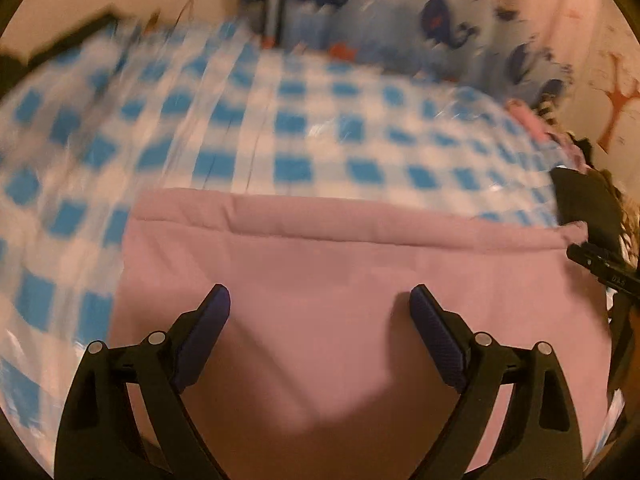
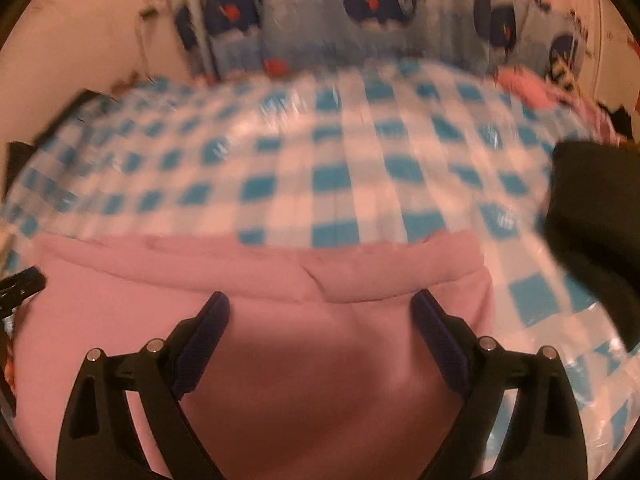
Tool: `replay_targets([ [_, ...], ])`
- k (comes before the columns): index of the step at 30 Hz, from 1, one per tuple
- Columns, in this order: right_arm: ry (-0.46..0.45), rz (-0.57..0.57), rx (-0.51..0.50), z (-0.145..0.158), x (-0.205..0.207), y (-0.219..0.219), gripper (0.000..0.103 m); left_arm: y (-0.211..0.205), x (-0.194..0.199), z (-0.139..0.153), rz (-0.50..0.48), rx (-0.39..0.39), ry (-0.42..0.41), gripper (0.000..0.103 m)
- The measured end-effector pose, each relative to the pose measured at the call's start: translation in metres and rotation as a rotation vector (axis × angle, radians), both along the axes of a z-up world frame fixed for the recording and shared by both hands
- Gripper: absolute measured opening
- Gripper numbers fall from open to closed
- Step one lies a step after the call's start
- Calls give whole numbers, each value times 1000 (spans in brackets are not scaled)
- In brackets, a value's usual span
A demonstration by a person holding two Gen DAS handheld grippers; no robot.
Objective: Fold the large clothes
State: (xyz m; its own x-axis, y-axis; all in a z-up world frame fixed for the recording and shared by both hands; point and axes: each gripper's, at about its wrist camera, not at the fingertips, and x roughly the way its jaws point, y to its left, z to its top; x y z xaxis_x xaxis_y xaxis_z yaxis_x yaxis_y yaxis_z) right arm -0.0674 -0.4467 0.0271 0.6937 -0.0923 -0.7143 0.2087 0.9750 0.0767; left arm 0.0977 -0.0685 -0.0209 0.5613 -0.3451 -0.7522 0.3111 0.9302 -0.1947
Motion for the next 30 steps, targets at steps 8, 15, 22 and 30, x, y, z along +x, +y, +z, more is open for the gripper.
replay_targets([
  [8,98,-15,87,-46,43,-16,96,4,30,-39,50,-27,90,88],
  [15,166,-26,109,-43,44,-20,95,-2,34,-40,49,50,144,87],
  [22,-9,74,45,25,-7,13,95,-6,-20,17,-2,43,14,87],
  [30,120,42,51,-42,19,5,96,-13,-9,-31,36,43,92,89],
])
